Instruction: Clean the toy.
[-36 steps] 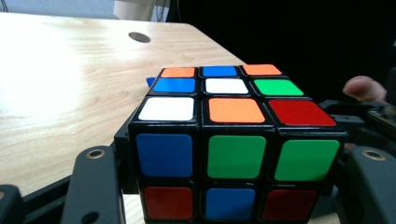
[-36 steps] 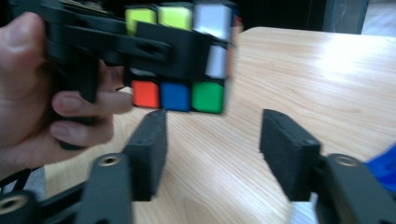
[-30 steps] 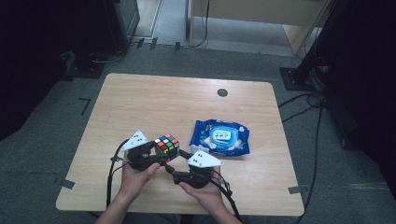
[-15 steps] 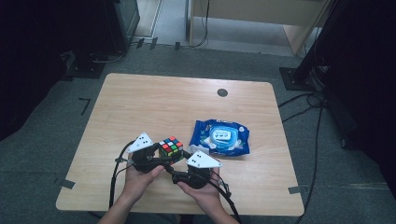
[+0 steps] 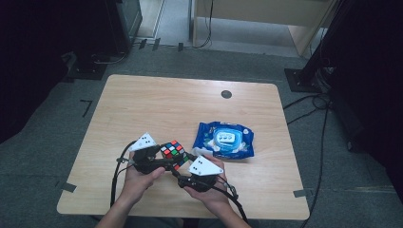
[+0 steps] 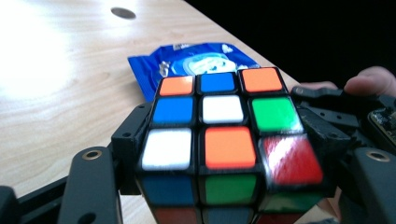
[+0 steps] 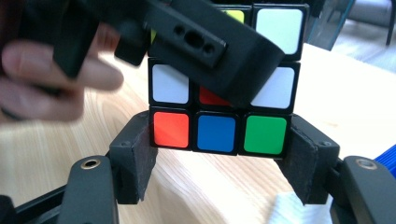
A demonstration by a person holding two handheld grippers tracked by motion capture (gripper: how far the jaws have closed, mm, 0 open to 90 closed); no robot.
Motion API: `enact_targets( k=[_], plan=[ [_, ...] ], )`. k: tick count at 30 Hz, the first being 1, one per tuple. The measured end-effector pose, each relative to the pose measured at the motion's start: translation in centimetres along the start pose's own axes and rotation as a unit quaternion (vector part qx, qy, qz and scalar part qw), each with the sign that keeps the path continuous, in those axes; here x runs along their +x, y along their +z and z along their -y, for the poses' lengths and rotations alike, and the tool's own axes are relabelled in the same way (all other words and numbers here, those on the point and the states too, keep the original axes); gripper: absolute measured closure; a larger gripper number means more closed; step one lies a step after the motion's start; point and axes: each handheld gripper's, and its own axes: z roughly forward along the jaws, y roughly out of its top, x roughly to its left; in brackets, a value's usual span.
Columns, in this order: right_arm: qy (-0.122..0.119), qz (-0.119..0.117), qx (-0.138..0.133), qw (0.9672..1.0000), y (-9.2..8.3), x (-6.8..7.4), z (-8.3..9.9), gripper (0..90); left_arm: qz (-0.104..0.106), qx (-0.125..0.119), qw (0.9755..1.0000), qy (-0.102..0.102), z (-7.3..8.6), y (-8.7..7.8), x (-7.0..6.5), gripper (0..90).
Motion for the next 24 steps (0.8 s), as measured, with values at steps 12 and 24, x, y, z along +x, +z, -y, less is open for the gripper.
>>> enact_targets(
  k=[12,24],
  plan=[
    [-0.231,0.028,0.039,0.9718,-0.3,1.1,-0.1,33.9,0.036,0.091,0.9952,0.008,-0.2,0.5,0.4,32.0],
    [-0.164,0.018,0.059,0.9845,-1.4,-1.7,0.7,36.6,0.02,0.028,0.9994,0.005,-0.6,-1.7,1.6,34.1]
  ],
)
